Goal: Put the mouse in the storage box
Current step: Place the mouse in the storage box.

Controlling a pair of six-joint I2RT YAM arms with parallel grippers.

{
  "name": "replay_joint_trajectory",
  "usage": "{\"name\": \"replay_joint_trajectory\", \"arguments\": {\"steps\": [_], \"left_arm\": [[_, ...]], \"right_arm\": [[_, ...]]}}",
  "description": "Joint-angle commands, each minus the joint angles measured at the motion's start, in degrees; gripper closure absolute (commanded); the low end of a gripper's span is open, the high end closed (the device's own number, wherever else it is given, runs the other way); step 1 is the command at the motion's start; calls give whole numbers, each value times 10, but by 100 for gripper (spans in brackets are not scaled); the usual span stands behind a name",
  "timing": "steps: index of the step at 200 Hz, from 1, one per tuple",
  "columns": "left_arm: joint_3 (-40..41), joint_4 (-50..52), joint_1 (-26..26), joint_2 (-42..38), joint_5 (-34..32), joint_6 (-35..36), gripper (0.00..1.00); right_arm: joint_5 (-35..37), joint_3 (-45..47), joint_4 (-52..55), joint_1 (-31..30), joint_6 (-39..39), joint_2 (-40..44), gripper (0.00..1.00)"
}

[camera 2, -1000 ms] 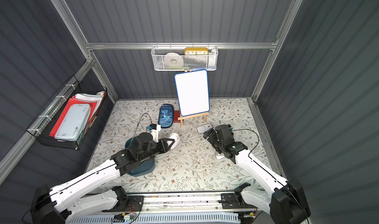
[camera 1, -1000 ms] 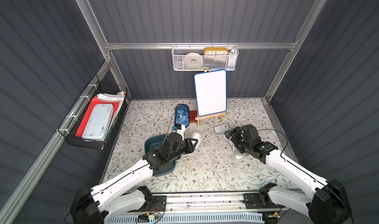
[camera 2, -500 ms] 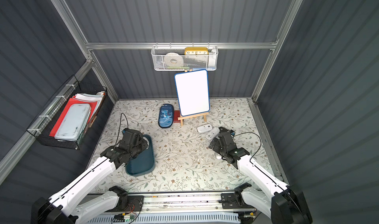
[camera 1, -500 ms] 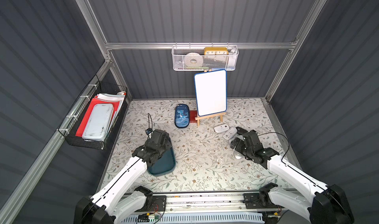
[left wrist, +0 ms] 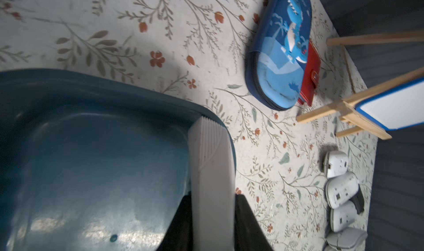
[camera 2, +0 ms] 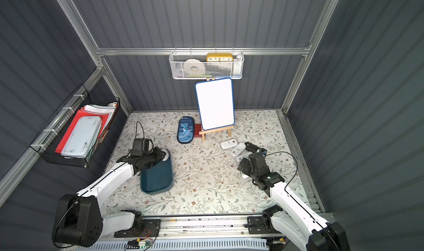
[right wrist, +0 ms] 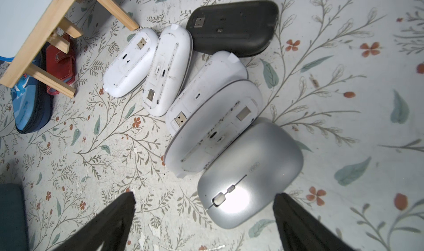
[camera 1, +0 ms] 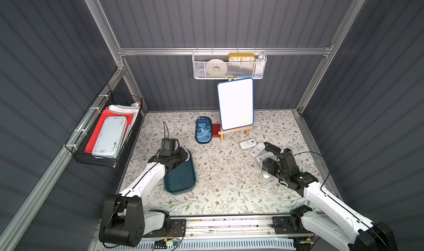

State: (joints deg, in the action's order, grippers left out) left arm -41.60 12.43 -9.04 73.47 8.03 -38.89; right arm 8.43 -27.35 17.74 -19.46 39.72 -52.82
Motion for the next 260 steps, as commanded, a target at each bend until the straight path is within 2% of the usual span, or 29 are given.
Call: {"name": "replay_joint_trajectory", "arguments": {"steps": [1,32,51,77,122,196,218,227,247,260], "left_arm": [[4,-57,19,16,89,52,100],[11,-110,18,25,191,87,100],[3,-109,18,36,226,106,100],[-5,-99,19,46,220,103,100],[-28,-41,23,65,119,80,100],[-39,-57,33,125,129,93,100],[-43,-59,39,136,137,98,86],[-47,-57,41,142,138,101,73],[-58,-45,44,151,129,103,36],[-63,-37,44,149,115,100,24]], "right_arm": [[3,5,-5,4,-10,-6,2],[0,7,-8,7,-7,-12,2],[0,9,-10,7,-8,-11,2],[-2,11,-13,9,-7,-12,2],[-4,11,-15,10,-7,-14,2],[-6,13,-19,13,-6,-16,2],[-8,12,-20,14,-7,-19,2],[-9,12,-20,14,-7,-20,2],[-11,12,-19,14,-6,-19,2],[-11,12,-17,14,-6,-17,2]]}}
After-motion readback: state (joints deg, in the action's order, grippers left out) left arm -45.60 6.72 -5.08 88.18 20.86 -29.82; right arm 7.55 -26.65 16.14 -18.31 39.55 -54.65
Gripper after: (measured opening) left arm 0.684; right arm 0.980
